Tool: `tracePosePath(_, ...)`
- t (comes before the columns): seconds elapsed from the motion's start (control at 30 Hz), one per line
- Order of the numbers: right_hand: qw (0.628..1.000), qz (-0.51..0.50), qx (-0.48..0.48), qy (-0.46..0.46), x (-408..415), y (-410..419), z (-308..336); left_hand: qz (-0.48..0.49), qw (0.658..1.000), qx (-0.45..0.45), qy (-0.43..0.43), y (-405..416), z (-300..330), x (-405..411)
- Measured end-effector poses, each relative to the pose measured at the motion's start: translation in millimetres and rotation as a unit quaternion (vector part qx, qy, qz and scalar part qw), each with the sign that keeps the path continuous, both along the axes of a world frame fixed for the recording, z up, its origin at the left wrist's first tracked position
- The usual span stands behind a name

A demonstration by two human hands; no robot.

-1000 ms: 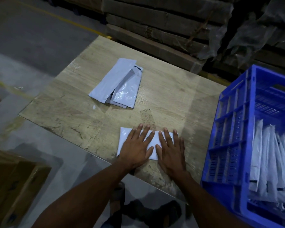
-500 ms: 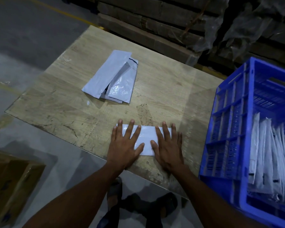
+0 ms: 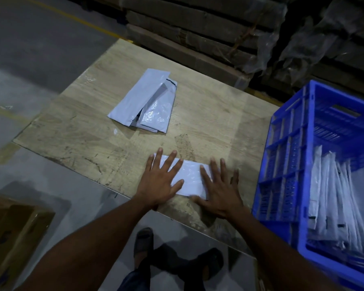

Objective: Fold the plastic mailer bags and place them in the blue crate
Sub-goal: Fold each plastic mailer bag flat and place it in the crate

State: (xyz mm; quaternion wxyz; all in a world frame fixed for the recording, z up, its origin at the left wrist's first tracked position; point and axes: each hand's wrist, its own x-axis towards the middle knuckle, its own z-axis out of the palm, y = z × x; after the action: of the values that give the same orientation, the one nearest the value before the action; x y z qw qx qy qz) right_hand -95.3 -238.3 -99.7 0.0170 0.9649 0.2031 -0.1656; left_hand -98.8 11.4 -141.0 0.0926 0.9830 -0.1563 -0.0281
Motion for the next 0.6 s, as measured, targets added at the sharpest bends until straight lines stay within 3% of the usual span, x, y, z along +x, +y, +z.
tracePosePath(0.1, 0.997, 0.08, 0.018, -0.008, -8.6, -7.3, 1.2, -0.065, 0.998, 0.007, 0.01, 15.4, 2.9, 20.2)
tracePosePath(0.33, 0.997, 0.057, 0.05, 0.015, -12.5, 1.8, 12.8, -0.104, 0.994, 0.032, -0.016, 18.5, 9.8, -1.3)
tracePosePath(0.4, 0.992, 0.101, 0.059, -0.04, -18.8, 5.7, 25.1, -0.089, 0.995, 0.033, -0.017, 19.6, 10.9, 2.3)
tracePosePath(0.5, 0.954, 0.266, 0.042, -0.133, -36.8, 13.2, 33.4, -0.094, 0.995, 0.016, -0.001, 17.6, 14.8, 7.7)
tracePosePath(0.6, 0.952, 0.273, 0.018, -0.14, -39.5, 21.1, 31.8, -0.124, 0.992, -0.013, 0.022, 16.9, 16.5, 12.3)
